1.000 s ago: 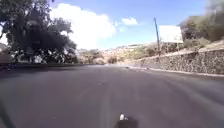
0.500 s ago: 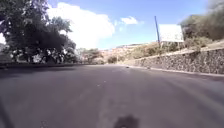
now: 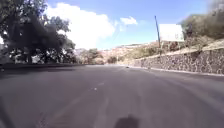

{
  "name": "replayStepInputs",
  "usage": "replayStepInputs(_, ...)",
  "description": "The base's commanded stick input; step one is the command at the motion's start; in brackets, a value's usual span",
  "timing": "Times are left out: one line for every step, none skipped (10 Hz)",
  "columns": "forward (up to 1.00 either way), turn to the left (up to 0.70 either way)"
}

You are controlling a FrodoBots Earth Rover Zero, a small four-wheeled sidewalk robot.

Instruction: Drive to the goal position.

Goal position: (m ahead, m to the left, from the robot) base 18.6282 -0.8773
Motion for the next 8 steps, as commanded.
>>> replayStepInputs(0.5, 0.0)
replayStepInputs(0.5, 0.0)
replayStepInputs(0.5, 0.0)
replayStepInputs(0.5, 0.0)
replayStepInputs(0.5, 0.0)
replayStepInputs(0.5, 0.0)
replayStepInputs(0.5, 0.0)
replayStepInputs(0.5, 0.0)
